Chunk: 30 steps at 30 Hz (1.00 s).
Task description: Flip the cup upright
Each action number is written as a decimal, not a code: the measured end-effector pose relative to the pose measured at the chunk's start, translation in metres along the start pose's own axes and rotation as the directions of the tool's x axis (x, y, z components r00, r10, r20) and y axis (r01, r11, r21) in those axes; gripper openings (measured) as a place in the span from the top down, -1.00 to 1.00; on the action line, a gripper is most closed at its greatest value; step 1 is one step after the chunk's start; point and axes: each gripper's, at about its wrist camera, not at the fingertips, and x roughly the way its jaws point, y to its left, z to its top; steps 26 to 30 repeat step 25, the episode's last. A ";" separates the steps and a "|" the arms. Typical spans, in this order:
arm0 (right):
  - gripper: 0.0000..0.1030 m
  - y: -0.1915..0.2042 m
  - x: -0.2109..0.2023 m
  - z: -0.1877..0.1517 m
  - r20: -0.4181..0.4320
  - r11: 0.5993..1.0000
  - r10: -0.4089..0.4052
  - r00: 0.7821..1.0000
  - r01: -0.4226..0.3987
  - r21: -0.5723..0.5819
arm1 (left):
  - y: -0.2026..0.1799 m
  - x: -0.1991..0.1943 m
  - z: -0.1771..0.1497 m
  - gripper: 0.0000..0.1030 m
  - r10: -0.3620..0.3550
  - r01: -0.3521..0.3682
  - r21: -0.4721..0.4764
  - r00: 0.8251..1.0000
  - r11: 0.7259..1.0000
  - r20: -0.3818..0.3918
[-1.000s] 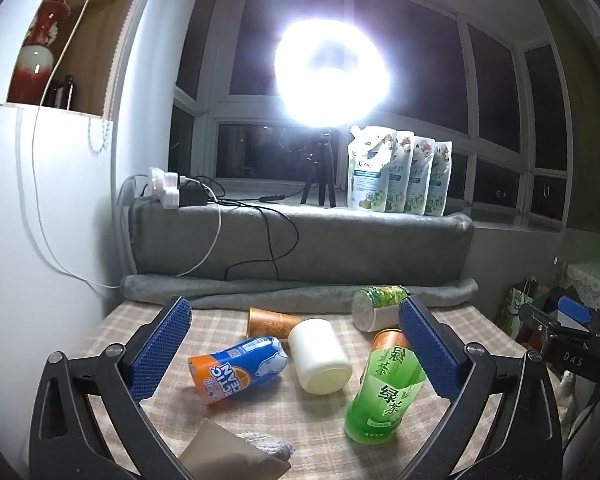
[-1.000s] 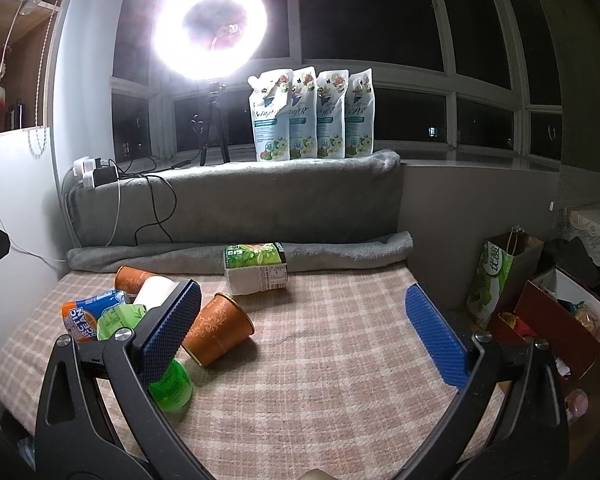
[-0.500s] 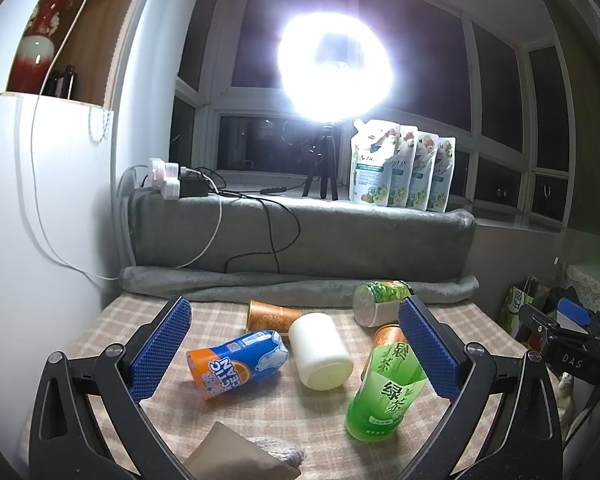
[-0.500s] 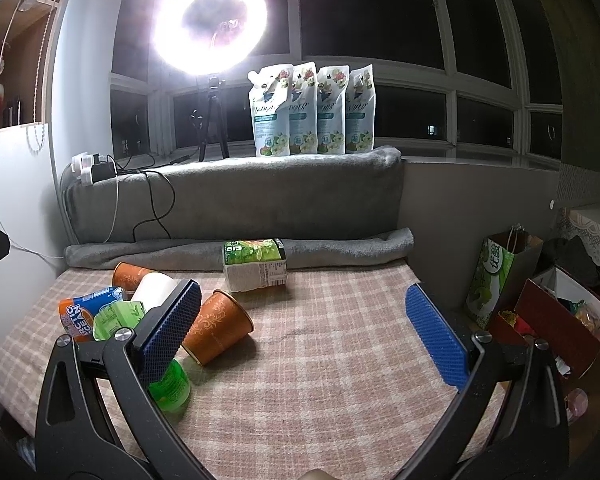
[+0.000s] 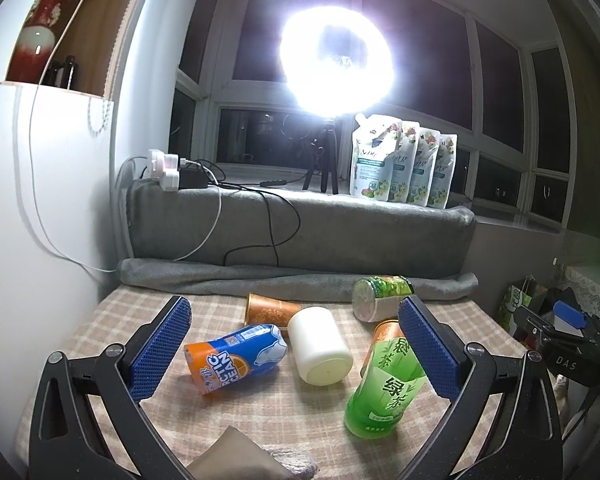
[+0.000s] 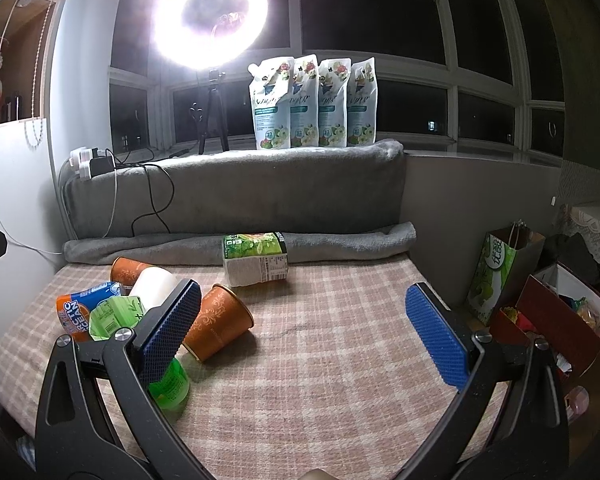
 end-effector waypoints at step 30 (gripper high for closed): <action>-1.00 0.002 0.006 -0.004 -0.025 1.000 0.005 1.000 -0.006 -0.009 | 0.002 -0.001 -0.001 -0.99 0.006 -0.006 -0.002 1.000 1.000 0.011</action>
